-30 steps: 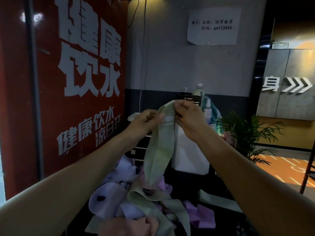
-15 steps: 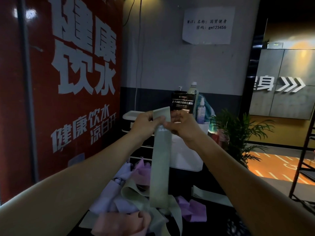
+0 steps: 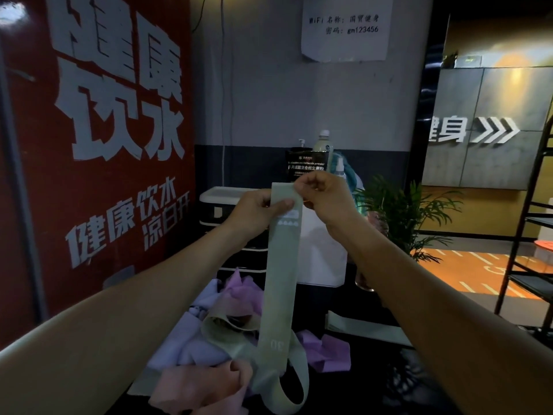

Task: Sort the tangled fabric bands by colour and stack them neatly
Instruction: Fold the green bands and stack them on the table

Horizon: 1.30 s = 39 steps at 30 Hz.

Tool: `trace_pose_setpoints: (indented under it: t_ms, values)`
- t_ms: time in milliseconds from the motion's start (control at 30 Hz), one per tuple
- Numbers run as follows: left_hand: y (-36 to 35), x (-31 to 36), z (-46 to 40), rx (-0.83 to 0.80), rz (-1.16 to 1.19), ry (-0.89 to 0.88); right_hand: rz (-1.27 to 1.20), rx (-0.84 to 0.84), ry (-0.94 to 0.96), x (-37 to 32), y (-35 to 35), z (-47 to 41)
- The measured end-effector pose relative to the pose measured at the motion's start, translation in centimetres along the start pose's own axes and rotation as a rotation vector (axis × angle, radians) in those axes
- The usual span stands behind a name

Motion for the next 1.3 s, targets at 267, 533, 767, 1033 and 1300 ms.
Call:
trace_pose_setpoints:
  t_ms: [267, 533, 767, 1033, 1300]
  values:
    - [-6.3, -5.4, -0.3, -0.168, -0.101, 0.18, -0.034, 0.374, -0.14, 1.6, 6.6, -0.4]
    - [-10.6, -9.6, -1.7, -0.171, -0.33, 0.118, 0.062, 0.555, -0.359, 8.7, 15.1, 4.4]
    - [-14.9, -12.4, -3.3, -0.274, -0.514, 0.105, 0.028, 0.453, -0.59, 15.4, 19.8, 9.0]
    - [-18.6, -15.4, -3.7, -0.562, -0.473, 0.164, 0.078, 0.588, -0.667, 19.9, 24.2, 12.1]
    - [-16.6, -21.0, -5.6, -0.584, -0.8, 0.243, 0.122, 0.749, -0.808, 25.5, 27.8, 15.2]
Point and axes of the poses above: each hand's wrist, its own z-axis away from the middle knuckle, its own y-axis out of the back of the hand, x = y × z, the point moved 3 cm from there along -z, towards the middle knuckle, and after that the axes turned 6 degrees about y, right-handed, at the moved point
